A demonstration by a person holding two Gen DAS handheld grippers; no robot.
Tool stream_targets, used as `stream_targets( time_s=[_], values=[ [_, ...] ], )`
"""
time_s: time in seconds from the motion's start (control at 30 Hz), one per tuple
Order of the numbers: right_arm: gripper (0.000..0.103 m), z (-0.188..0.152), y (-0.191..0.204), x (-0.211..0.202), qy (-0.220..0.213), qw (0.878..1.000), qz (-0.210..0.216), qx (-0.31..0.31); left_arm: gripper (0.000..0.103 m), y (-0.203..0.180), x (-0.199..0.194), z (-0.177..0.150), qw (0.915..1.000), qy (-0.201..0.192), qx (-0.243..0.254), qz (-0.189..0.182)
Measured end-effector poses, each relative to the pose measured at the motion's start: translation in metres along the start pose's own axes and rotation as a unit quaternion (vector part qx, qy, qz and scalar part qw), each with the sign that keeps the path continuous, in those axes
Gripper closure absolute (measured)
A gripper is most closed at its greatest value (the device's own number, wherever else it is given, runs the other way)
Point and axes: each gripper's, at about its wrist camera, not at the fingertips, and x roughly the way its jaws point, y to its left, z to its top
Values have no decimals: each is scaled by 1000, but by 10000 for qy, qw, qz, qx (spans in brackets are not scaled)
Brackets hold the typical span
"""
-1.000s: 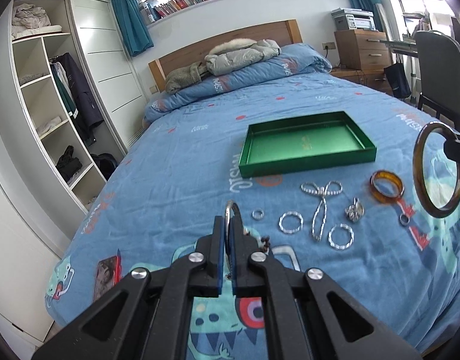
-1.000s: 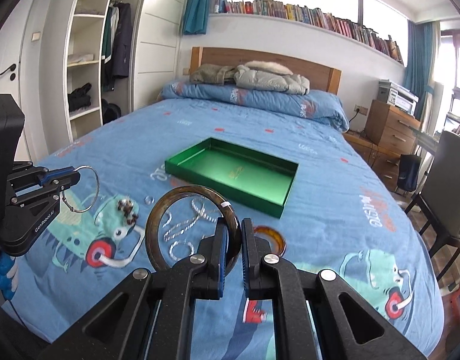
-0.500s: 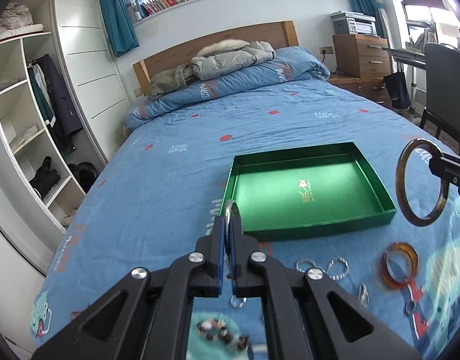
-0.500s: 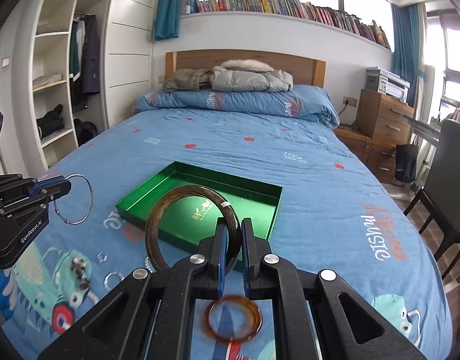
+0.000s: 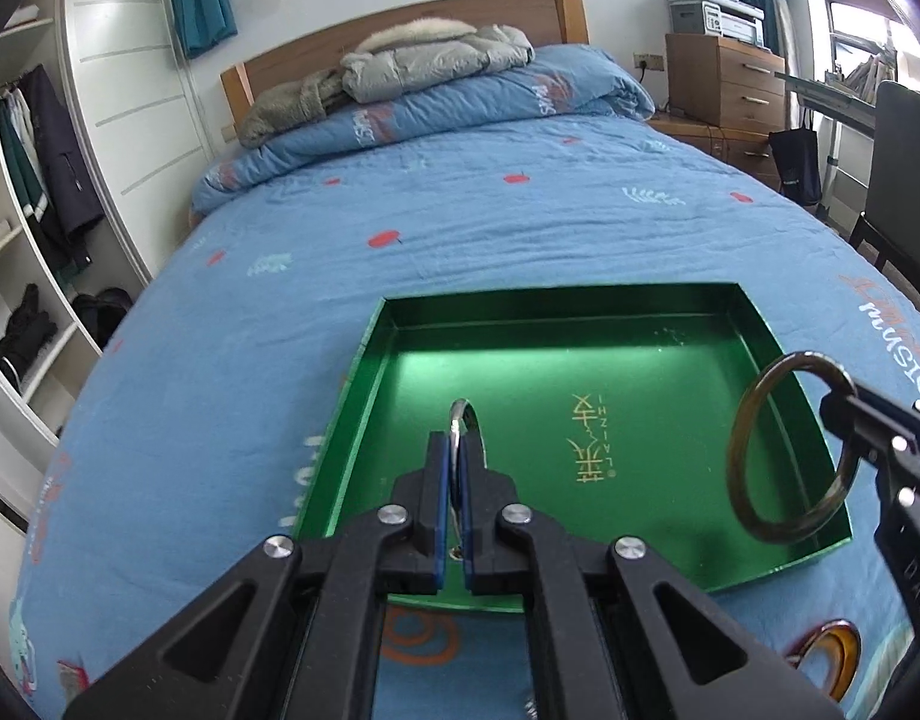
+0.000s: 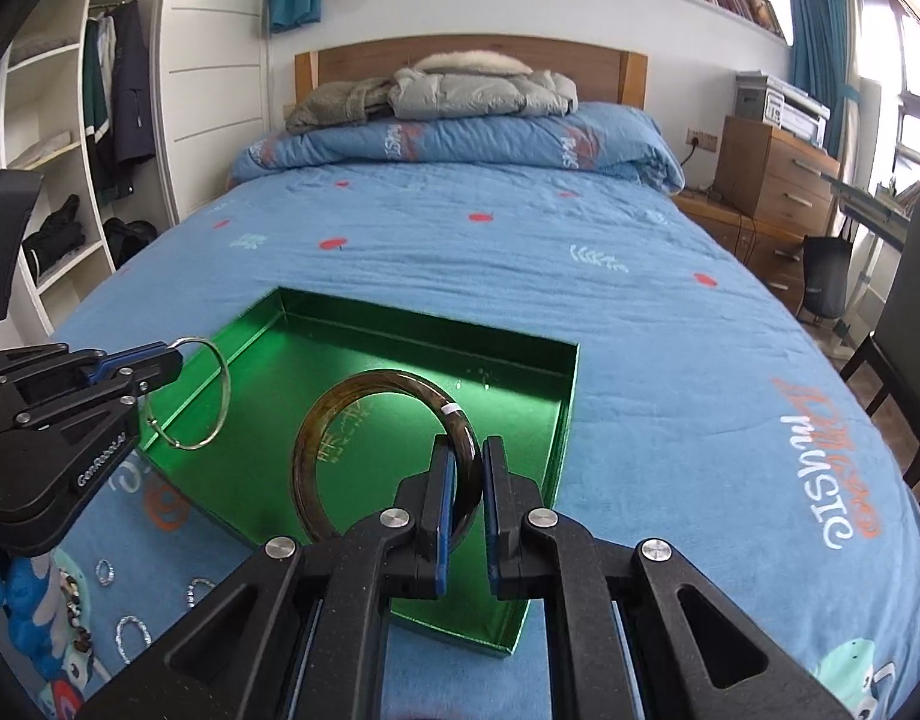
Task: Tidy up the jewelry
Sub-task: 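Lower the bangles into the green tray and open both tools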
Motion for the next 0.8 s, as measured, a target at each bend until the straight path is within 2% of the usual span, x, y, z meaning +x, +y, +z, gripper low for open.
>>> stream_targets(
  time_s=[0.07,0.2,0.3,0.43,0.6,0.8],
  values=[
    [94,-3,1,11,143,9999,-11,-28,100,-1,14,-3,9999,119,-100,-70],
    [94,-7,3,34,430,9990,-43,-112,100,3,22,-1,9997,82,-181,-114],
    [94,-11,3,46,661,9977,-29,-118,100,10,30,0,9996,128,-248,-30],
    [95,-14,2,60,901,9958,-45,-163,99,27,46,-5,9974,456,-541,-140],
    [95,-13,4,67,1031,9943,-86,-260,99,38,70,-23,9926,907,-781,-214],
    [95,-16,10,74,1181,9920,-127,-420,99,40,70,-26,9920,904,-845,-258]
  ],
)
